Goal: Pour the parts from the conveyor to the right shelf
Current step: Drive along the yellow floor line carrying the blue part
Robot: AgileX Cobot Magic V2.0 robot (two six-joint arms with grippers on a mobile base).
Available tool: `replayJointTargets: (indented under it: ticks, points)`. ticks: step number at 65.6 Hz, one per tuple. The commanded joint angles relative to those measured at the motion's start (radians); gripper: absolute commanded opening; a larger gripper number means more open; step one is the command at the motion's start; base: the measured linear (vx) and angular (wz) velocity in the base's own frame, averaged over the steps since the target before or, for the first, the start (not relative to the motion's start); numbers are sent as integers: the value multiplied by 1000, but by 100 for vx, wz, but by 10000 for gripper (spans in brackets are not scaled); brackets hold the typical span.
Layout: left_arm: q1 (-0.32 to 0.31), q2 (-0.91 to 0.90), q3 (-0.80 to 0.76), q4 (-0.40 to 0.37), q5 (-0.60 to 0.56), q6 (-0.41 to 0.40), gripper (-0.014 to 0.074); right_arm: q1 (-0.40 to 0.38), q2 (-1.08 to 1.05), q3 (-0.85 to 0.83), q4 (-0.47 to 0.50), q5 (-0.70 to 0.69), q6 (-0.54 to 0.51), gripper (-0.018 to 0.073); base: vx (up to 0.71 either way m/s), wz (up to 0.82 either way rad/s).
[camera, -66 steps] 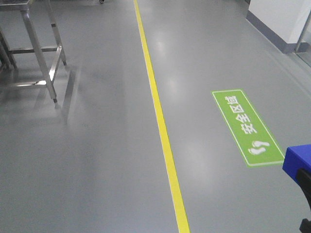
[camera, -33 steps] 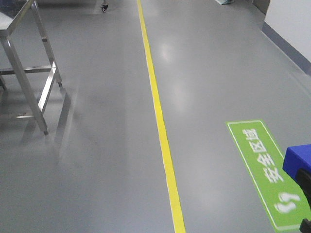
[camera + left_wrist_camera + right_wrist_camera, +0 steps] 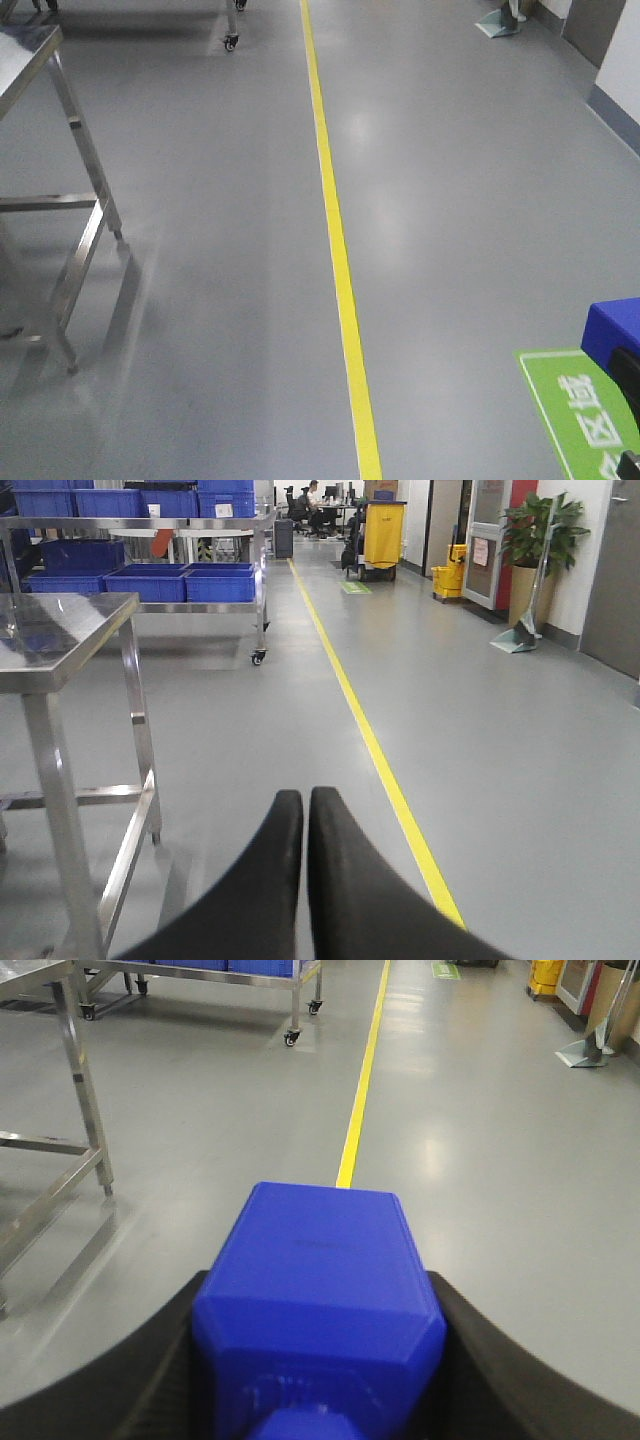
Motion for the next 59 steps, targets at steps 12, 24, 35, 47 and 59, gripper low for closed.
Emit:
replayJointTargets:
  ticks: [12, 24, 35, 47, 59]
  points:
    - [-5, 16, -20, -8, -79, -8, -6, -1, 6, -30, -3, -78, -10, -1, 85, 1]
    - [-5, 16, -20, -8, -79, -8, -6, -1, 6, -30, -3, -78, -10, -1, 84, -1]
    - [-5, 16, -20, -8, -79, -8, -6, -1, 6, -30, -3, -78, -10, -1, 83, 1]
    - [-5, 16, -20, -8, -79, -8, -6, -1, 6, -30, -3, -78, -10, -1, 84, 0]
    - [-5, 16, -20, -8, -79, -8, -6, -1, 6, -30, -3, -78, -10, -1, 84, 2]
